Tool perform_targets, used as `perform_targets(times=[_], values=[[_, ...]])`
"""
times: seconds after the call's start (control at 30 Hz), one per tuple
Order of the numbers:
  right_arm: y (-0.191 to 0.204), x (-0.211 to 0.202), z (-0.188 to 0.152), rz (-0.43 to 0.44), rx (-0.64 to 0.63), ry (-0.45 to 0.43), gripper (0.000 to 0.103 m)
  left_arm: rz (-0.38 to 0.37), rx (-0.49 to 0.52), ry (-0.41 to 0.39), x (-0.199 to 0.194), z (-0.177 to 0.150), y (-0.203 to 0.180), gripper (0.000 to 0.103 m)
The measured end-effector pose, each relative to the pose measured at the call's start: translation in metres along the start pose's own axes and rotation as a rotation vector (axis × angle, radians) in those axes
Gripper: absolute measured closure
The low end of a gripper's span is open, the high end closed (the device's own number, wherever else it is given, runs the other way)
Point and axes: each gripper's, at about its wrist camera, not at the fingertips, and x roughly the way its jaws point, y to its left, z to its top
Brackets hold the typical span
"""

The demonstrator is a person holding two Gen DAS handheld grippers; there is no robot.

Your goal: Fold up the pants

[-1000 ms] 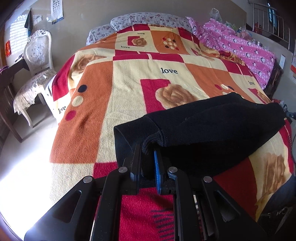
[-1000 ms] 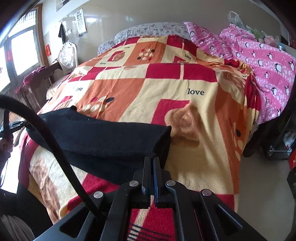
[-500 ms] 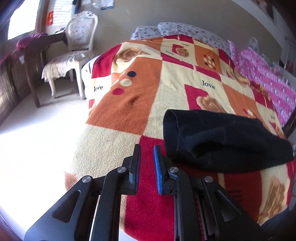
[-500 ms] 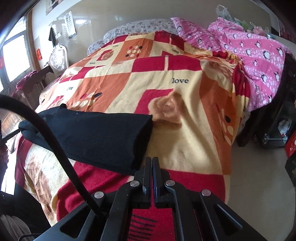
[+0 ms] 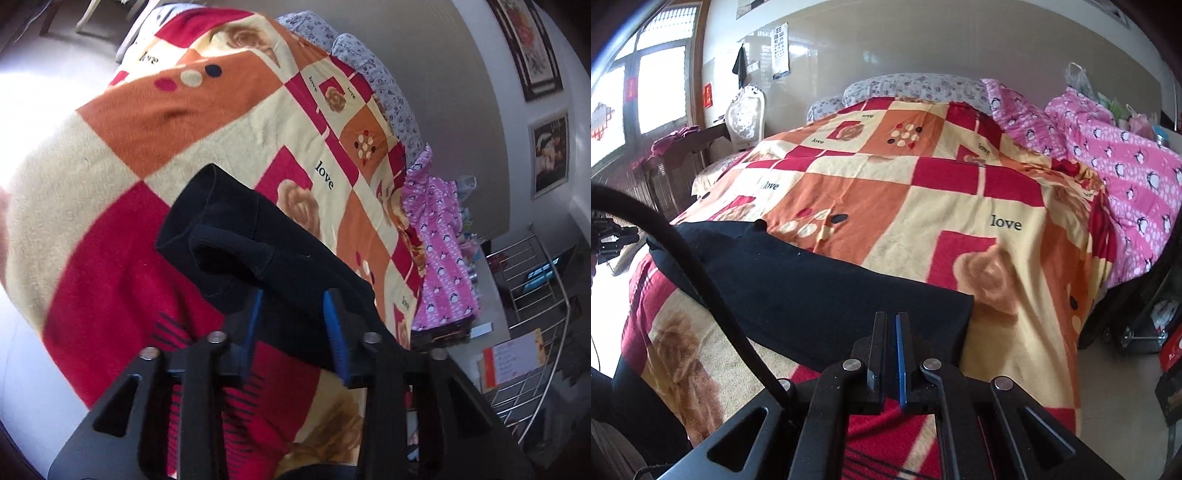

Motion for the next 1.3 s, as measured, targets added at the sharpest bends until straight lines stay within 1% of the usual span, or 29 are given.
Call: perform_targets(times=[0.03, 0.07, 0.13, 0.2, 0.27, 0.3, 0.33, 0.37, 0.4, 0.43, 0.47, 0.53, 0.57, 0.6, 0.63, 0.67, 0.73, 0.77, 0.8, 0.9, 0.97, 1.03, 1.07, 1.13, 1.17, 1.2, 1.23, 1.27, 1.3], values=[[0.003, 0.008, 0.002, 0.008, 0.002, 0.007, 0.102, 0.01, -0.04, 0.0, 0.005, 0.002, 0.003, 0.05], [0.006, 0.017, 0.004, 0.023, 0.009, 0.01, 0.102, 0.012, -0.077, 0.009, 0.011, 0.006, 0.006, 0.05], [0.011, 0.029, 0.007, 0.048, 0.025, 0.006, 0.102, -0.011, -0.145, 0.031, 0.022, 0.015, 0.013, 0.05], [0.018, 0.037, 0.011, 0.068, 0.03, 0.001, 0.102, -0.018, -0.219, 0.031, 0.03, 0.024, 0.022, 0.05], [0.026, 0.04, 0.011, 0.085, 0.016, 0.004, 0.101, -0.051, -0.297, 0.043, 0.039, 0.029, 0.033, 0.05], [0.029, 0.04, 0.011, 0.085, 0.003, 0.005, 0.101, -0.072, -0.326, 0.031, 0.04, 0.028, 0.037, 0.051], [0.031, 0.04, 0.011, 0.084, -0.005, 0.006, 0.101, -0.081, -0.333, 0.015, 0.04, 0.026, 0.039, 0.076], [0.033, 0.039, 0.01, 0.08, -0.014, 0.008, 0.101, -0.054, -0.3, 0.018, 0.04, 0.024, 0.035, 0.096], [0.033, 0.038, 0.009, 0.078, -0.014, 0.007, 0.101, -0.01, -0.244, 0.009, 0.038, 0.021, 0.028, 0.098], [0.033, 0.037, 0.008, 0.078, -0.009, 0.008, 0.101, 0.029, -0.156, -0.025, 0.032, 0.017, 0.016, 0.098], [0.031, 0.036, 0.007, 0.082, 0.002, 0.009, 0.101, 0.083, -0.022, -0.065, 0.026, 0.012, -0.003, 0.098], [0.027, 0.033, 0.003, 0.081, 0.021, 0.011, 0.101, 0.216, 0.311, -0.194, 0.014, -0.004, -0.048, 0.098], [0.024, 0.033, 0.0, 0.076, 0.03, 0.015, 0.101, 0.265, 0.458, -0.246, 0.012, -0.014, -0.066, 0.097], [0.019, 0.033, -0.003, 0.07, 0.049, 0.024, 0.101, 0.303, 0.534, -0.26, 0.015, -0.02, -0.072, 0.097], [0.014, 0.033, -0.006, 0.067, 0.074, 0.032, 0.101, 0.331, 0.539, -0.25, 0.021, -0.02, -0.066, 0.097], [0.009, 0.033, -0.009, 0.063, 0.097, 0.034, 0.101, 0.347, 0.51, -0.222, 0.03, -0.017, -0.054, 0.097], [-0.009, 0.03, -0.015, 0.052, 0.172, 0.038, 0.101, 0.374, 0.403, -0.153, 0.043, -0.012, -0.023, 0.097], [-0.019, 0.026, -0.019, 0.047, 0.216, 0.037, 0.101, 0.35, 0.348, -0.141, 0.043, -0.013, -0.011, 0.097], [-0.031, 0.02, -0.022, 0.038, 0.265, 0.027, 0.101, 0.325, 0.326, -0.151, 0.039, -0.014, -0.006, 0.096], [-0.06, -0.001, -0.029, 0.003, 0.368, 0.0, 0.101, 0.335, 0.343, -0.171, 0.037, -0.019, -0.008, 0.095], [-0.074, -0.013, -0.033, -0.025, 0.404, -0.01, 0.099, 0.354, 0.372, -0.179, 0.042, -0.022, -0.01, 0.095], [-0.086, -0.021, -0.036, -0.035, 0.445, -0.013, 0.097, 0.353, 0.377, -0.191, 0.044, -0.023, -0.008, 0.095], [-0.091, -0.023, -0.039, -0.019, 0.478, -0.017, 0.097, 0.349, 0.376, -0.199, 0.044, -0.024, -0.008, 0.095], [-0.097, -0.025, -0.047, 0.065, 0.567, -0.027, 0.093, 0.342, 0.372, -0.212, 0.044, -0.025, -0.007, 0.095], [-0.1, -0.02, -0.051, 0.14, 0.62, -0.024, 0.091, 0.339, 0.37, -0.218, 0.045, -0.026, -0.006, 0.095], [-0.1, -0.013, -0.059, 0.249, 0.694, -0.012, 0.09, 0.335, 0.368, -0.221, 0.045, -0.026, -0.006, 0.095], [-0.098, -0.007, -0.066, 0.326, 0.752, -0.005, 0.09, 0.329, 0.363, -0.223, 0.044, -0.026, -0.005, 0.095], [-0.095, 0.0, -0.073, 0.375, 0.804, -0.002, 0.09, 0.324, 0.359, -0.223, 0.043, -0.026, -0.004, 0.095], [-0.093, 0.003, -0.075, 0.377, 0.819, 0.002, 0.09, 0.32, 0.356, -0.222, 0.042, -0.026, -0.004, 0.095]])
